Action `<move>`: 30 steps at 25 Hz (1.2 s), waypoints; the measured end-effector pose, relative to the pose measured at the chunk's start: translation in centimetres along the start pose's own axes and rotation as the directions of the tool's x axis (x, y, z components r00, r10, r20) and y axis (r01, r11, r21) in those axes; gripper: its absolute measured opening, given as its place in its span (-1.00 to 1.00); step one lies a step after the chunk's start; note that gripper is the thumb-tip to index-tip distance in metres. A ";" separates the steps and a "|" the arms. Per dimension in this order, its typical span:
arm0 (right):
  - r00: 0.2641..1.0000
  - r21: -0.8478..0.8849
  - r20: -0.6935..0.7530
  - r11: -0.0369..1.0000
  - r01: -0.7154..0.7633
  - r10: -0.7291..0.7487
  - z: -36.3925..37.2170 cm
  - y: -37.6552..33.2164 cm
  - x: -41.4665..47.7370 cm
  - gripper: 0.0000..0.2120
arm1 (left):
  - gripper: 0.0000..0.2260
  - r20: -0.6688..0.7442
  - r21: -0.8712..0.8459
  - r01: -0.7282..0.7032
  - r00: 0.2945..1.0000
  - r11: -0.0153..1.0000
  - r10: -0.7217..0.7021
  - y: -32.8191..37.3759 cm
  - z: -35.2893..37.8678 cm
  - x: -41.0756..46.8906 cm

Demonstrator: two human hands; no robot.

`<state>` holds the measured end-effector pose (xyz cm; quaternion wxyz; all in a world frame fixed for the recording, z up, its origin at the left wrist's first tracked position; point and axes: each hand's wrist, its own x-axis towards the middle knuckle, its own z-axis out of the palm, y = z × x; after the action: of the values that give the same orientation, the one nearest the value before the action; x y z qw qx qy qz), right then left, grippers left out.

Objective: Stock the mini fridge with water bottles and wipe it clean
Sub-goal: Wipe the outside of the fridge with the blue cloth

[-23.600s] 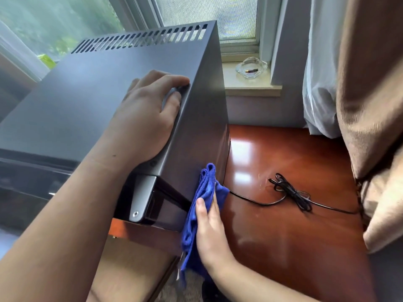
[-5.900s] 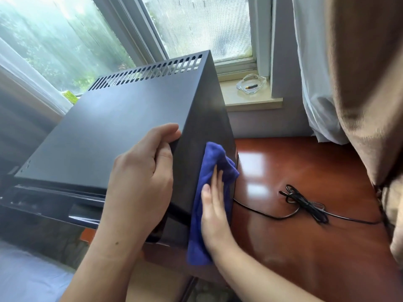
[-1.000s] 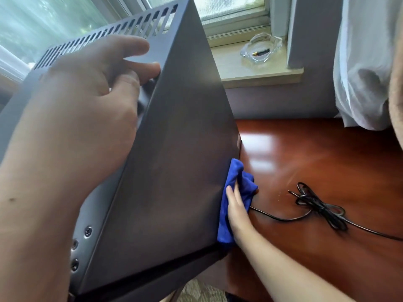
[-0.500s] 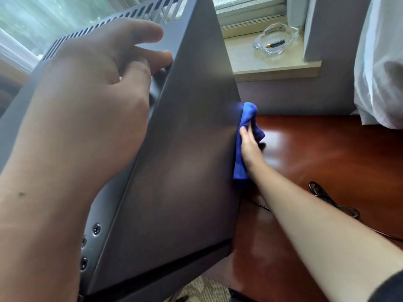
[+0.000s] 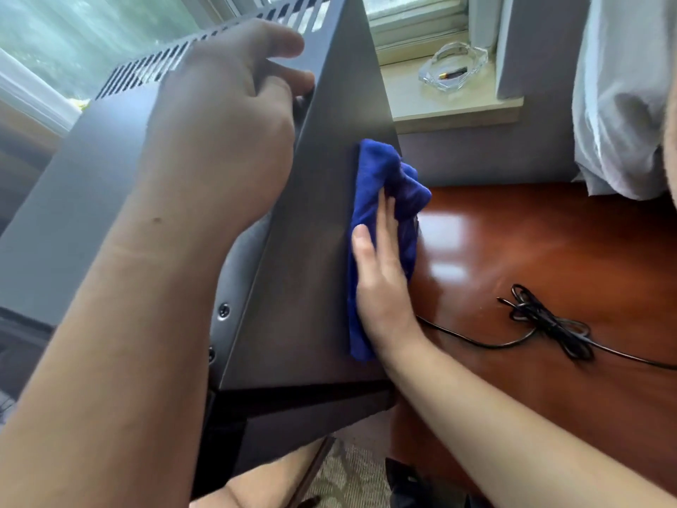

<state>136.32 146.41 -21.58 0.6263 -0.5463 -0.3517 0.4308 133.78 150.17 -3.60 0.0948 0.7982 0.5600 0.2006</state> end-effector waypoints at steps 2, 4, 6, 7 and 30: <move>0.993 -0.045 0.058 0.994 0.102 -0.100 0.6 -3.7 -4.2 -0.51 | -0.63 -0.059 -0.136 0.099 0.992 0.986 -0.108 -0.2 -3.6 1.5; 0.970 -0.085 0.103 0.969 0.231 -0.222 0.8 -5.9 -8.6 -0.42 | -0.62 -0.061 -0.122 0.104 0.992 0.987 -0.112 -1.6 -3.9 1.1; 0.950 -0.125 0.176 0.951 0.282 -0.258 0.7 -7.0 -12.1 -0.28 | -0.62 -0.024 -0.174 0.087 0.995 0.981 -0.092 -0.7 -3.4 1.1; 0.946 -0.152 0.219 0.949 0.277 -0.240 0.6 -7.3 -13.6 -0.20 | -0.63 -0.011 -0.183 0.098 0.995 0.978 -0.102 -0.5 -3.5 1.1; 0.893 0.140 -0.067 0.891 -0.432 0.444 1.5 6.6 -21.0 -0.18 | -0.70 0.021 -0.172 -0.284 0.956 0.943 0.292 -2.7 -6.9 -13.0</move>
<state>125.98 127.81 -27.20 0.5615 -0.5927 -0.1615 0.5543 124.78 138.53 -1.20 0.1442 0.8652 0.4161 0.2400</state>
